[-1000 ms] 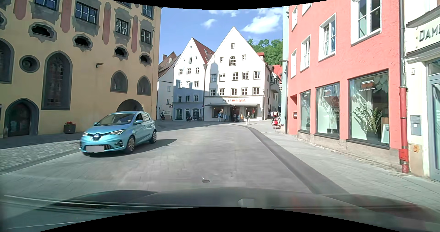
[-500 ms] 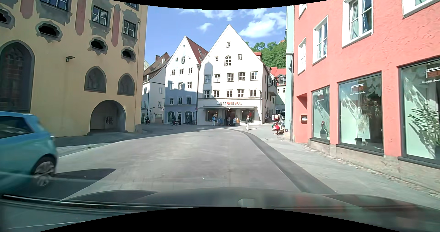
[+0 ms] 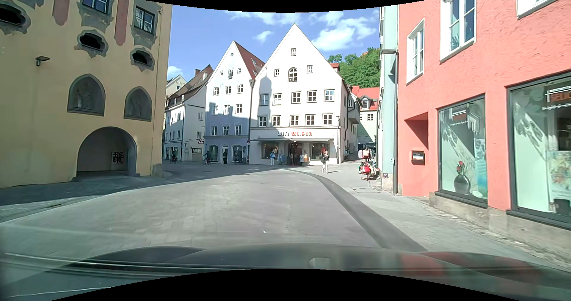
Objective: Follow the waypoints while adhering to traffic rules and regulations
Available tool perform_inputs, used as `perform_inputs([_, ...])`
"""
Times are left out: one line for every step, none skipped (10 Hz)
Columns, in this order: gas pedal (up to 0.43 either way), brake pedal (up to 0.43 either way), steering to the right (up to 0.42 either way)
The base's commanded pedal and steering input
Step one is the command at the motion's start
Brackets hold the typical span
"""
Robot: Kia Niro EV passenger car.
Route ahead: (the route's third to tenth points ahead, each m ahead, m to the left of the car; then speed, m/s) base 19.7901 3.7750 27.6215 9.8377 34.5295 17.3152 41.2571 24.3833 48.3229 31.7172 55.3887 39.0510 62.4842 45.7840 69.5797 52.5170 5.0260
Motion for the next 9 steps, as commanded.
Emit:
perform_inputs([0.067, 0.006, 0.004])
perform_inputs([0.067, 0.006, 0.004])
perform_inputs([0.067, 0.006, 0.002])
perform_inputs([0.067, 0.006, -0.001])
perform_inputs([0.067, 0.006, -0.003])
perform_inputs([0.067, 0.006, -0.005])
perform_inputs([0.067, 0.006, -0.009])
perform_inputs([0.067, 0.006, -0.011])
perform_inputs([0.067, 0.006, -0.014])
